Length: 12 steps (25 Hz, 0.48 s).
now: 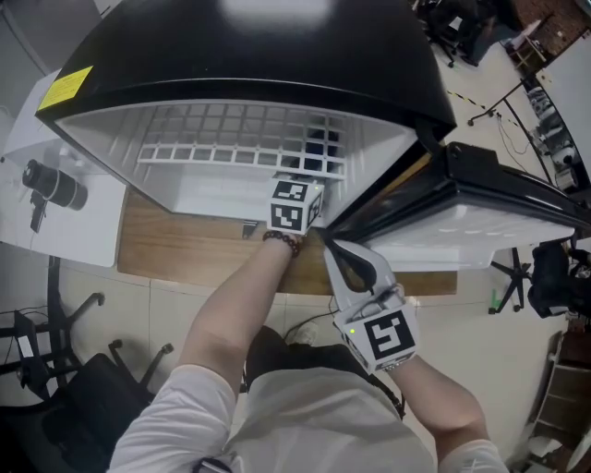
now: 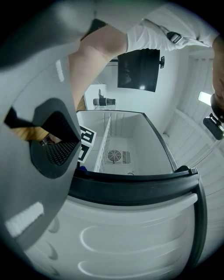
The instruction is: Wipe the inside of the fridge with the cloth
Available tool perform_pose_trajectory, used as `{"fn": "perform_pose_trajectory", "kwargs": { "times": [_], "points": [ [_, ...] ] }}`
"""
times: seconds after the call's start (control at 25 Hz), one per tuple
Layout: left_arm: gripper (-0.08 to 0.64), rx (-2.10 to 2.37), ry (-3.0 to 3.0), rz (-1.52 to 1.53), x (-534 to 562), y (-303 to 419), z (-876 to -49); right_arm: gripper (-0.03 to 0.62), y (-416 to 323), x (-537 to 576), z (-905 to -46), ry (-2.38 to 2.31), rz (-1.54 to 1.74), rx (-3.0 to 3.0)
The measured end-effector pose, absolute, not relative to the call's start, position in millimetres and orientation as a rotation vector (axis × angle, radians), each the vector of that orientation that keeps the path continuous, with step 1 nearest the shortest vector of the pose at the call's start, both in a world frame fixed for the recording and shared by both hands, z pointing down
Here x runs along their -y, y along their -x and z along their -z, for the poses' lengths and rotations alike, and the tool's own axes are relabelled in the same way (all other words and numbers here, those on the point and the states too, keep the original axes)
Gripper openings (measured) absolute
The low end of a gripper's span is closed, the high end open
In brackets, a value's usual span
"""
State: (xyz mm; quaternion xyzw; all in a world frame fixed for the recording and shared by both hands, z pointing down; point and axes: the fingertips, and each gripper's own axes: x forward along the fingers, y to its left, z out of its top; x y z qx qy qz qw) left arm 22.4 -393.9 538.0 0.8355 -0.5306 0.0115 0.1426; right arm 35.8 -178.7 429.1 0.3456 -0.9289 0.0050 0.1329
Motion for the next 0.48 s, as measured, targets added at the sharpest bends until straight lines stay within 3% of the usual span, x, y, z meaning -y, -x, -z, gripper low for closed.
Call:
{"fn": "perform_pose_trajectory", "kwargs": {
  "times": [0.48],
  "points": [
    [0.066, 1.594, -2.345, -0.033, 413.3, -18.3, -546.8, 0.002, -43.9, 180.1, -432.5, -0.98, 0.0, 2.685]
  ]
}}
